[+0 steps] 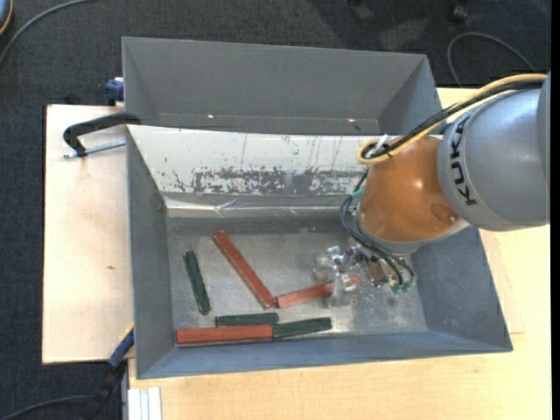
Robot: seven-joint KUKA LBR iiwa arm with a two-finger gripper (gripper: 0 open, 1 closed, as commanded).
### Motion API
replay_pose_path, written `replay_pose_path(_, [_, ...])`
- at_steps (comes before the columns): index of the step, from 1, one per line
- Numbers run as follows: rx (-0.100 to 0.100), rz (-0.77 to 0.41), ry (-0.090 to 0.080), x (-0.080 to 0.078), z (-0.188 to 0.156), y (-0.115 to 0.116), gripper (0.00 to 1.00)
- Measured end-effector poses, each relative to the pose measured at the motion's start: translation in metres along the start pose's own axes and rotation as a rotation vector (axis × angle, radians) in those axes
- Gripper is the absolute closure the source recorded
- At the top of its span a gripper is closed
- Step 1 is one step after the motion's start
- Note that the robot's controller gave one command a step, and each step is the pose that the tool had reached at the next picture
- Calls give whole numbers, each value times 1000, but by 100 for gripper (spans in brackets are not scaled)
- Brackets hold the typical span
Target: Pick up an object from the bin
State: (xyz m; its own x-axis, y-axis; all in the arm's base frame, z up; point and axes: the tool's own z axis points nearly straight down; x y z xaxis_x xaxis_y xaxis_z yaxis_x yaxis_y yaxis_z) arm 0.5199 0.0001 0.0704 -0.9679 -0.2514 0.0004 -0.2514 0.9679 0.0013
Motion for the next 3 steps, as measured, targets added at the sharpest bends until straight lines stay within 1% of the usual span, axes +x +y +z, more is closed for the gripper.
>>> replay_pose_path(1, [2, 11, -18, -78, -205, 42, 100])
replay_pose_path(2, [1, 13, -7, -76, -200, 41, 0])
replay_pose_path(3, [-2, -163, 4, -67, -34, 109, 0])
